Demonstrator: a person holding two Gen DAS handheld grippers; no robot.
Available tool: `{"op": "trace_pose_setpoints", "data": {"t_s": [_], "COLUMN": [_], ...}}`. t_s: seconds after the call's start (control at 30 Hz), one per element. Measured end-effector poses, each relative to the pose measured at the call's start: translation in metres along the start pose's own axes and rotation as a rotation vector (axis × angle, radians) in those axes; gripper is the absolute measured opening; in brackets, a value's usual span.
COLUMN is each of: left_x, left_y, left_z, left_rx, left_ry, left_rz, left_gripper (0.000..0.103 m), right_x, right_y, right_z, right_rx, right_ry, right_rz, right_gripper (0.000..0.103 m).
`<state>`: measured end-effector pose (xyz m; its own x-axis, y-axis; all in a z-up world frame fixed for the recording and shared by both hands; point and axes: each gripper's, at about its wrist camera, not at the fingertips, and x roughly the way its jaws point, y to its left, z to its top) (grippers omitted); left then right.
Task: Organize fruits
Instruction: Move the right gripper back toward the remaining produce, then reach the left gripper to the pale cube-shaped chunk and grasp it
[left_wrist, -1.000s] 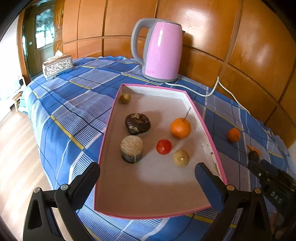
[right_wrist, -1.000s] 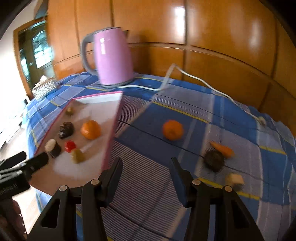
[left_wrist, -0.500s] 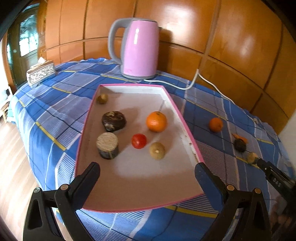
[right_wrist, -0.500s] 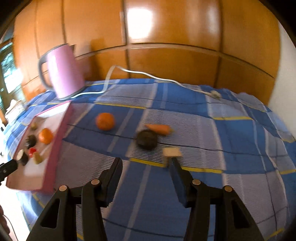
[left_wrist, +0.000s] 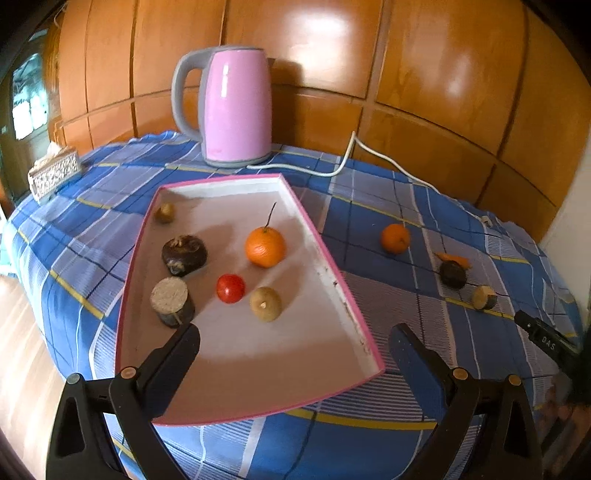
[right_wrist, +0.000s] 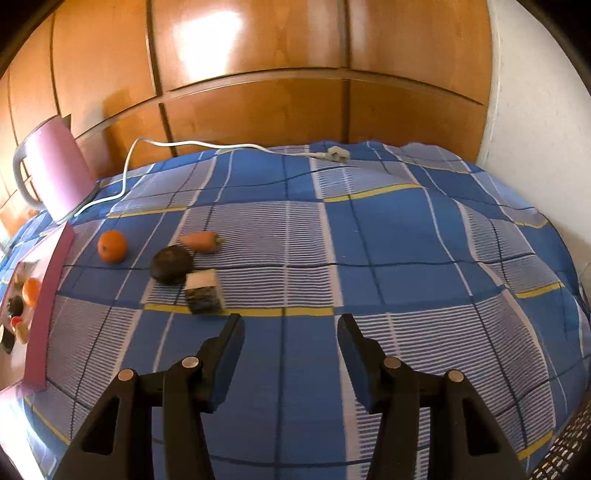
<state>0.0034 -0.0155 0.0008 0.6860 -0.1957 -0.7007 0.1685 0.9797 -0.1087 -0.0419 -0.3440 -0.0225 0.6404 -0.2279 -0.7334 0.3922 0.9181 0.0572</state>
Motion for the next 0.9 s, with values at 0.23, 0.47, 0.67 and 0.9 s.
{"op": "trace_pose_setpoints", "data": {"t_s": [0.23,0.47,0.67,0.9], "left_x": [-0.004,0.008,0.03,0.058], "left_y": [-0.019,-0.062,-0.107,-0.155], "left_z": [0.005,0.013,0.019,0.023], "left_rx": [0.066,0.156,0.214,0.273], "left_ry": [-0.029,0.058,0.121,0.214], "left_rz": [-0.059,-0.2,-0.262,-0.368], "left_gripper": [0.103,0.103,0.1,0.083], "right_x": [0.002,0.003,0.0,0.004], "right_y": [-0.007,-0.019,-0.036,-0.054], "right_z": [-0.002,-0.002,0.001,0.002], "right_rx": [0.011,0.034,0.067,0.114], "right_ry": [0.008,0.003,-0.015,-0.002], "right_rz": [-0.001,-0.018,-0.043,-0.047], "right_gripper": [0.053,0.053,0.053,0.053]}}
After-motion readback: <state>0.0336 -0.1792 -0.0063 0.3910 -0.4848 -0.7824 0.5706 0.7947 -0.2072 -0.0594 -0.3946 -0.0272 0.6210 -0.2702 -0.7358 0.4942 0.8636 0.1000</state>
